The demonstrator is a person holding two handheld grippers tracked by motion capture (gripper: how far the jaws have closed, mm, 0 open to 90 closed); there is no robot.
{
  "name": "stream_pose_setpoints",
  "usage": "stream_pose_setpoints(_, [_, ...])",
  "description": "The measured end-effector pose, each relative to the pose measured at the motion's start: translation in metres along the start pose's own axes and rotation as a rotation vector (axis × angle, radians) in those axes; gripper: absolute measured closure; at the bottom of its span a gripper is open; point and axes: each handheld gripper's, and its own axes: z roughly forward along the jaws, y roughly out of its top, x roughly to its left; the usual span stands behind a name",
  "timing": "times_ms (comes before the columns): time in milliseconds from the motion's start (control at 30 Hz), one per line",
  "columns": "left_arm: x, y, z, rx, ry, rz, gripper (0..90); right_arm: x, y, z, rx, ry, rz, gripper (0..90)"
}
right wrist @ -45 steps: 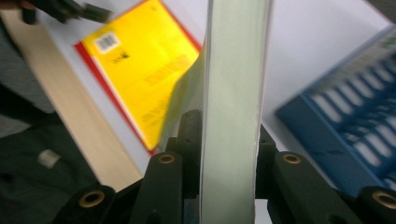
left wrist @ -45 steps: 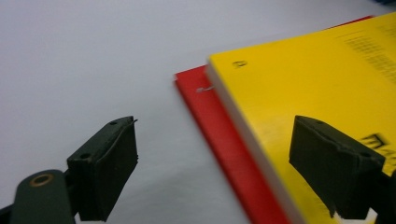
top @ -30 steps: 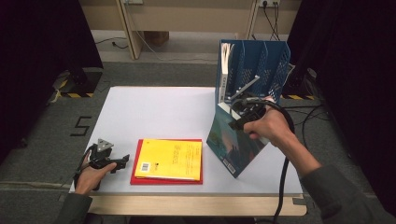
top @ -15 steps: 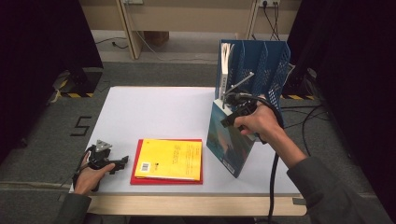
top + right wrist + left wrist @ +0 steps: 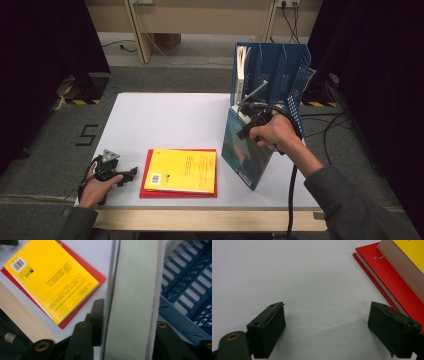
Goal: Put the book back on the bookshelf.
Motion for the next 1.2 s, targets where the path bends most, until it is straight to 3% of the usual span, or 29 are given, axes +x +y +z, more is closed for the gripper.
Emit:
stream_pose_setpoints(200, [0.000, 0.000, 0.000, -0.001, -0.001, 0.000, 13.0, 0.003, -0.004, -0.005, -0.009, 0.009, -0.076, 73.8])
stream_pose_setpoints(433, [0.000, 0.000, 0.000, 0.001, 0.000, -0.001, 12.8, -0.005, -0.026, -0.024, -0.041, 0.009, -0.045, 73.8])
stream_pose_setpoints(800, [0.000, 0.001, 0.001, 0.005, 0.001, -0.005, 11.9, -0.020, -0.053, -0.053, -0.090, -0.058, -0.015, 73.6])
stream_pose_setpoints(1200, [0.000, 0.001, 0.001, 0.007, 0.002, -0.006, 11.9, -0.032, -0.072, -0.056, -0.094, -0.051, 0.037, 73.3])
